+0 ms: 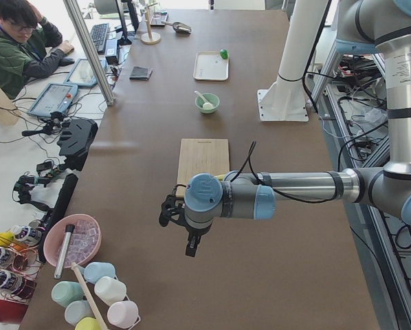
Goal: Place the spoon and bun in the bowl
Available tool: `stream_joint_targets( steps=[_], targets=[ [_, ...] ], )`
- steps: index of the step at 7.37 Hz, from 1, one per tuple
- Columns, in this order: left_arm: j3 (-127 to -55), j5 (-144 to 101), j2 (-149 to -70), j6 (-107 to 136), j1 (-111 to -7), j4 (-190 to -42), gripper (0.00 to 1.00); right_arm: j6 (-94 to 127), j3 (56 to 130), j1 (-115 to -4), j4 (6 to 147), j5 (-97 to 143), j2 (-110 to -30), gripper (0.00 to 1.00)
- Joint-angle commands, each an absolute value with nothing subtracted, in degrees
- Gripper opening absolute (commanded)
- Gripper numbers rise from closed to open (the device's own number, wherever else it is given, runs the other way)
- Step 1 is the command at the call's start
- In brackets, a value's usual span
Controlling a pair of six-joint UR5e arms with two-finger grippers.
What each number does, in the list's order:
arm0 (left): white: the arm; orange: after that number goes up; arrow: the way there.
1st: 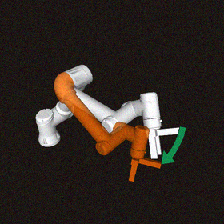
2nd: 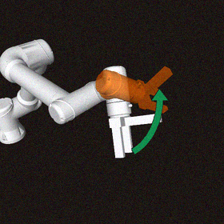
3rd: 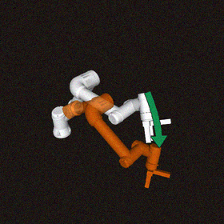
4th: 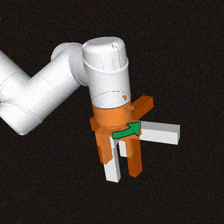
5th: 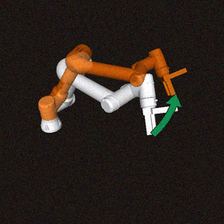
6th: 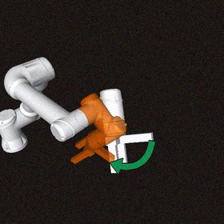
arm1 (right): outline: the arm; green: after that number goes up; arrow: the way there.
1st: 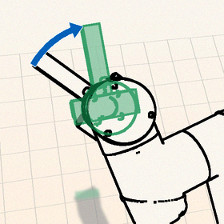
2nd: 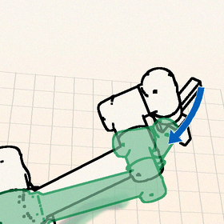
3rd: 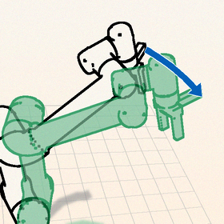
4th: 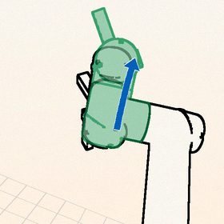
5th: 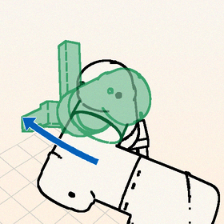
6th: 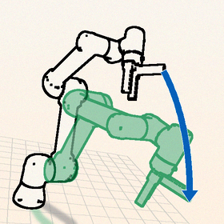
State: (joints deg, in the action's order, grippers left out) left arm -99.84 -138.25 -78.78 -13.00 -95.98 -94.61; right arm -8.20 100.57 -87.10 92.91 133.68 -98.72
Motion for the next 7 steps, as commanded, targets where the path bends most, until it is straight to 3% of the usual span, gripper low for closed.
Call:
stream_joint_targets(
  steps=[1,7],
  targets=[
    [-100.02,-138.34,-78.22,-13.01,-95.98,-94.83,0.98,-8.17,100.46,-87.1,92.9,134.73,-98.79,1.0],
    [-100.02,-138.25,-78.13,-13.01,-95.98,-94.83,0.98,-8.35,100.55,-86.93,92.9,135.09,-99.31,1.0]
  ],
)
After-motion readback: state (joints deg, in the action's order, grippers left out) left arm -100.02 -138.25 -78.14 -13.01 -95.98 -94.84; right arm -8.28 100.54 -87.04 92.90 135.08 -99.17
